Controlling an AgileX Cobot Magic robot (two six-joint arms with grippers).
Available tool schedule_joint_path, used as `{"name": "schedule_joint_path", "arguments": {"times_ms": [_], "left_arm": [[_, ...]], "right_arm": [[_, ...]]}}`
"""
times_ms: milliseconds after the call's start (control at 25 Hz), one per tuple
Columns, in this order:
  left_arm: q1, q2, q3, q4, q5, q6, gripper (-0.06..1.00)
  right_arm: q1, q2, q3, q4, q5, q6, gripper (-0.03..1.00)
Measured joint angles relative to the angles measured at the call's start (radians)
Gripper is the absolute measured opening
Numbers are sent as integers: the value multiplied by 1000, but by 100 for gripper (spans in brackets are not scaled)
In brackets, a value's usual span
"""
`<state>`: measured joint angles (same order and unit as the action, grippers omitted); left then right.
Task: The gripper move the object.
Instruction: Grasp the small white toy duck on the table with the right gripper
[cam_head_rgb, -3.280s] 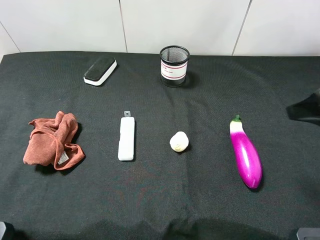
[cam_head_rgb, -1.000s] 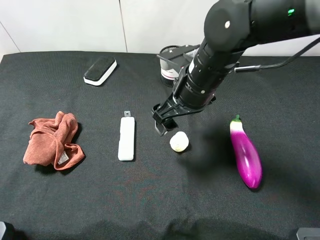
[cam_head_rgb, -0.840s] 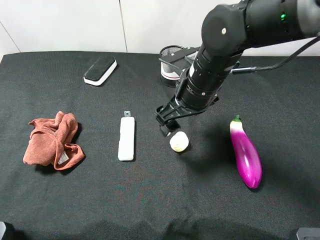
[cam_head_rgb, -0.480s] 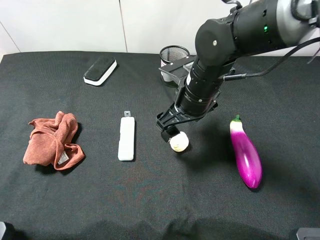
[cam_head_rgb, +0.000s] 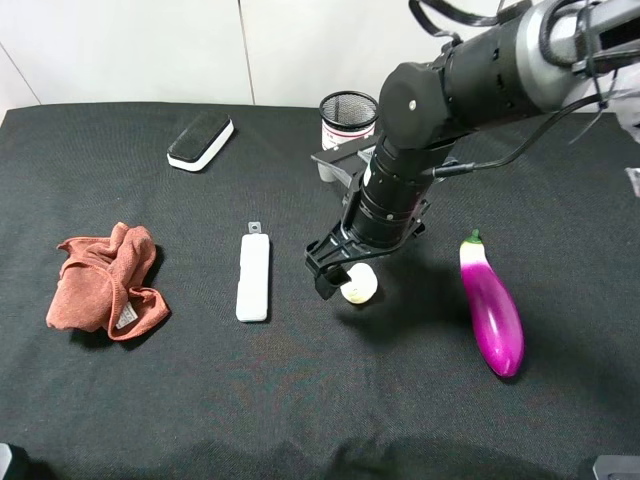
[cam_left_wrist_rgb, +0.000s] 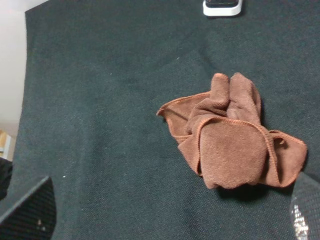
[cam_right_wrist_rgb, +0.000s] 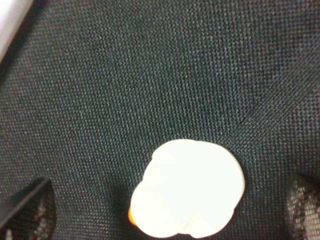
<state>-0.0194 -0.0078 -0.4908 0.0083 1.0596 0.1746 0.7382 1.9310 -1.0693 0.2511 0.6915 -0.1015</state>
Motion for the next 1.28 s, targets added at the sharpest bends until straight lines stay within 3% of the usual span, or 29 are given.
{"name": "schedule_joint_path", "arguments": {"times_ms": [920, 1080, 1280], "left_arm": [[0, 0, 0, 2, 0, 0, 99], [0, 0, 0, 3, 0, 0, 99], [0, 0, 0, 3, 0, 0, 99]], "right_arm": [[0, 89, 0, -24, -42, 0, 69], [0, 89, 0, -25, -42, 0, 61], [0, 89, 0, -26, -39, 1, 43]]}}
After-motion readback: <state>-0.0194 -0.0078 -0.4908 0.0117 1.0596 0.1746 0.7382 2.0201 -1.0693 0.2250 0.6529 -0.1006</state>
